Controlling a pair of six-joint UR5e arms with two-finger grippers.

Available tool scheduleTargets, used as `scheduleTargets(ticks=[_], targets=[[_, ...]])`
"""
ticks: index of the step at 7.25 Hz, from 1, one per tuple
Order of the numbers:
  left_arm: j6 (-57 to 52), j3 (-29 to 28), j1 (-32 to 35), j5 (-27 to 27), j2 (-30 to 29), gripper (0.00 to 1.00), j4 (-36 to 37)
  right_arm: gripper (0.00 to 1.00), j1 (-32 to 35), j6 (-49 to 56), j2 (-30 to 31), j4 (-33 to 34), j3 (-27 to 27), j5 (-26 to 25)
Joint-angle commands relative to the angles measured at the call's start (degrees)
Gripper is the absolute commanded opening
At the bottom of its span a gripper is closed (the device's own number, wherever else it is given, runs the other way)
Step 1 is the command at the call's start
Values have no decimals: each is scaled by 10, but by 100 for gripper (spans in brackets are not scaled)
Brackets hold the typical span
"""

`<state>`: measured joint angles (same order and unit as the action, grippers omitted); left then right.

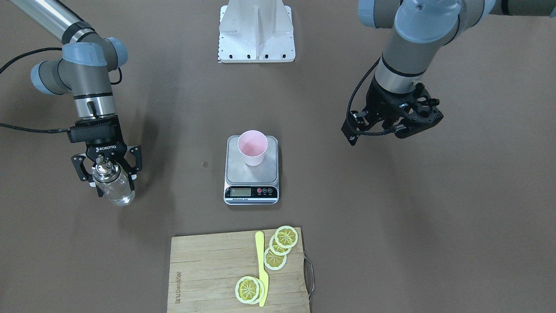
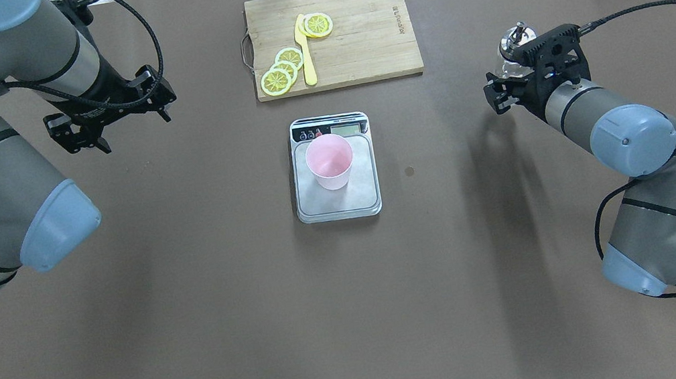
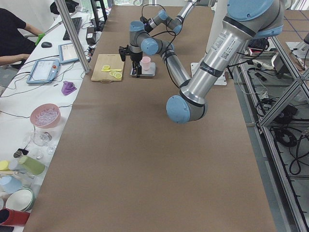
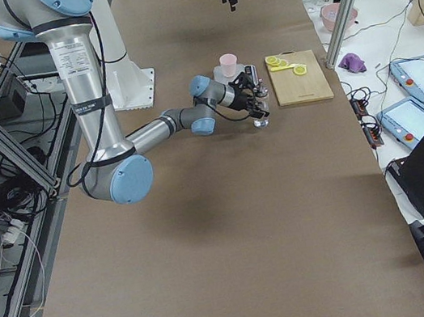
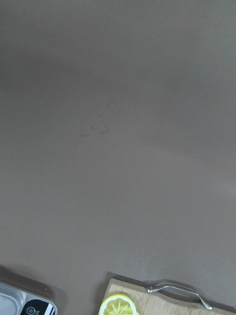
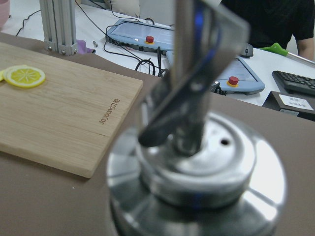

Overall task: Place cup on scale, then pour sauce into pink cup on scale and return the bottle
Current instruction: 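Lift the bottle with the right gripper and move it toward the scale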

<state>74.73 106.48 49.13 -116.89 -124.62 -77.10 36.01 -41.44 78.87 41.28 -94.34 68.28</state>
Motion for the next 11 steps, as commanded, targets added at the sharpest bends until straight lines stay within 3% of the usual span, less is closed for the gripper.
scheduleTargets(ticks=[1, 2, 3, 9, 11], targets=[[-2, -2, 1, -1, 3, 98, -10, 0, 2, 85, -16, 89, -16, -58], [-2, -8, 1, -1, 5, 98, -18, 0, -26, 99, -27, 146, -29, -120], [-2, -14, 2, -1, 6, 98, -18, 0, -41, 95, -53, 180, -50, -129], [-1, -17, 3, 0, 10, 98, -18, 0, -66, 69, -85, 171, -94, -104], [-1, -18, 3, 0, 10, 98, -18, 0, -67, 165, -90, 180, -90, -102]])
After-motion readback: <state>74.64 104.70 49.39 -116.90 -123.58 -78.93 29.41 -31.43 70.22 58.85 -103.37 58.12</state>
